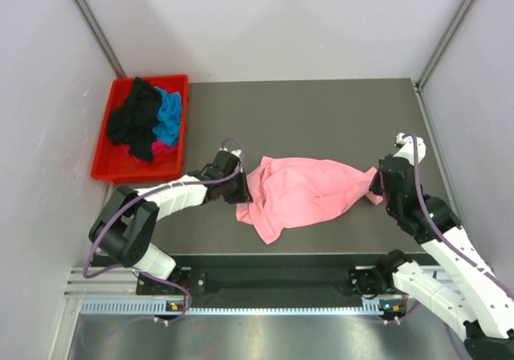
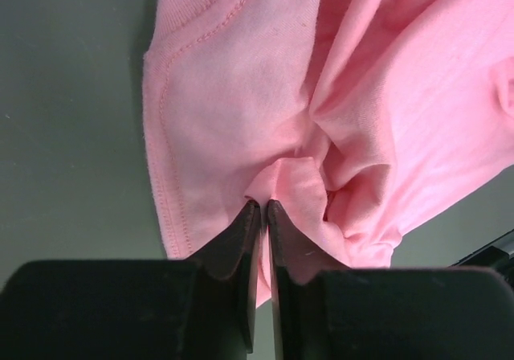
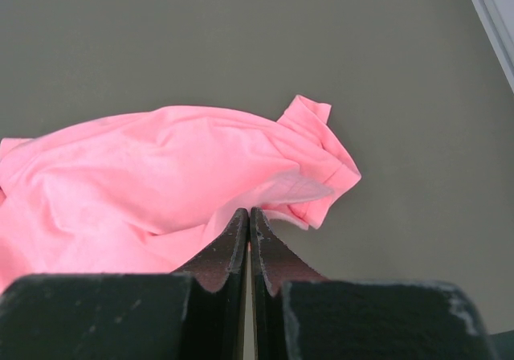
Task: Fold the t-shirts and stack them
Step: Flatten the tshirt out
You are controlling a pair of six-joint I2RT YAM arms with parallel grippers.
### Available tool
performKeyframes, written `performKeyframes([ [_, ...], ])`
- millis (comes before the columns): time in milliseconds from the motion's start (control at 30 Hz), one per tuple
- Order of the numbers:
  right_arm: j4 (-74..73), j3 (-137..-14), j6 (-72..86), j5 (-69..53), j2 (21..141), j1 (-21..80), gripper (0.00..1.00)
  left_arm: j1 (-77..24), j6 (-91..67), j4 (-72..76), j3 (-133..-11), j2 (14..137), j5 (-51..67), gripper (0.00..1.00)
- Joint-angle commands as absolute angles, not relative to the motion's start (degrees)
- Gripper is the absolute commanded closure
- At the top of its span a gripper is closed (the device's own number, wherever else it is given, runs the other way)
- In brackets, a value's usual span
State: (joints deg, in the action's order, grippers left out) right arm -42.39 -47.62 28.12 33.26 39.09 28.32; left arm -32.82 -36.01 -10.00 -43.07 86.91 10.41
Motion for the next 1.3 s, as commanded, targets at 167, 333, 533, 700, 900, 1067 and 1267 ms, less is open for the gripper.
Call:
performKeyframes([
  [167, -40.17, -47.29, 28.56, 33.40, 39.37, 27.77, 1.00, -32.87, -37.00, -6.68, -43.42, 86.40, 8.97, 1.00],
  [333, -38.58, -50.35, 28.48, 36.47, 41.74, 27.77, 1.00, -32.87, -37.88, -14.39, -51.90, 81.76, 4.94, 1.00],
  [533, -29.64, -68.87, 19.79, 47.18, 50.35, 26.81, 1.00, -32.70, -34.28, -30.30, -79.90, 75.24, -15.86, 1.00],
  [700, -24.17, -88.20, 12.14, 51.94, 55.98, 25.75, 1.00, -32.78, -32.87, -36.47, -97.63, 73.83, -23.55, 1.00],
  [900, -25.04, -93.26, 11.16, 44.49, 49.43, 25.66, 1.00, -32.87, -35.86, -36.92, -101.26, 65.93, -18.03, 1.00],
  [1067, -28.91, -88.17, 13.71, 39.65, 38.51, 25.66, 1.00, -32.87, -38.84, -34.54, -95.89, 56.26, -11.08, 1.00],
  [1267, -31.82, -86.66, 14.68, 30.95, 26.47, 25.66, 1.00, -32.87, -40.78, -33.93, -96.50, 50.80, -1.86, 1.00],
])
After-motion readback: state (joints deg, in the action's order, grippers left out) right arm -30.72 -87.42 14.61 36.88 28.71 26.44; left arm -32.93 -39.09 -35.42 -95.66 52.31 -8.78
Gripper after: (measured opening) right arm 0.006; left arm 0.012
